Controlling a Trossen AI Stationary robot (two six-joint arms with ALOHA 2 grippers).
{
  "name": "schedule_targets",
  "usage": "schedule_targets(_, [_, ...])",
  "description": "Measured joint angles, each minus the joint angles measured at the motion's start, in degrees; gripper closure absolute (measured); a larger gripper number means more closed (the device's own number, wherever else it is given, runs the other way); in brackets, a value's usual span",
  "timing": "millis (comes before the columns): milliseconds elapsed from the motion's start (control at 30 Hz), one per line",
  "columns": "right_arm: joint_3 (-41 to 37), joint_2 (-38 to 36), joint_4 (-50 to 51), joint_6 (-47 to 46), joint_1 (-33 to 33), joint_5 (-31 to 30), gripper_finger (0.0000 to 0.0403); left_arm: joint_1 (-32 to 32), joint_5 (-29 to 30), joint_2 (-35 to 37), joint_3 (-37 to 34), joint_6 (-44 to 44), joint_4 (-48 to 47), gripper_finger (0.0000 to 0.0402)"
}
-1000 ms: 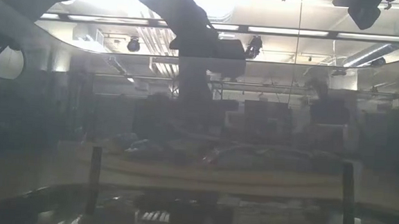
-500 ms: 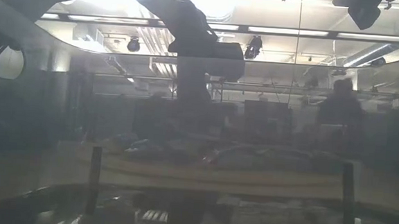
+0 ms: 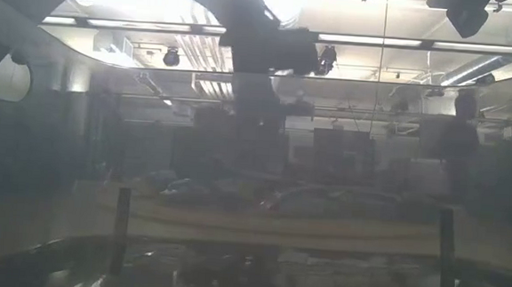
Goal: Pick and place Granola Bars by type
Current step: Put the top red granola bar into the top left bin
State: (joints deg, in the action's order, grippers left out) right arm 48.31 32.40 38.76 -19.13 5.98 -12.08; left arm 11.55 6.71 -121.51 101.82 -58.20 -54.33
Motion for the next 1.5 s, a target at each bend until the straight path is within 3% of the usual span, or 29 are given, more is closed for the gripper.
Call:
schedule_targets(300, [-0.01,0.02,0.0,0.04,0.02,0.0,0.0394,-0.52,0.77,2.78,13.38,11.06,-11.42,0.0354])
schedule_targets(500, [-0.02,0.0,0.0,-0.15,0.01,0.0,0.0394,-3.29,0.87,5.57,22.17,17.15,-24.58,0.0354])
schedule_targets(667, [-0.02,0.0,-0.05,-0.18,0.0,-0.02,0.0394,-6.64,4.81,9.18,24.12,18.22,-36.77,0.0354])
schedule_targets(833, [-0.02,-0.02,-0.15,-0.4,0.0,-0.04,0.0394,-10.07,4.78,17.13,16.26,13.33,-35.6,0.0354])
schedule_targets(1167, [-0.02,0.01,-0.17,-0.37,0.0,-1.4,0.0394,-13.63,4.03,35.79,-13.44,-4.39,-34.2,0.0354])
schedule_targets(1500, [-0.02,0.0,-0.17,-0.74,0.0,-1.62,0.0394,-13.61,1.4,52.37,-36.65,-7.94,-33.7,0.0354])
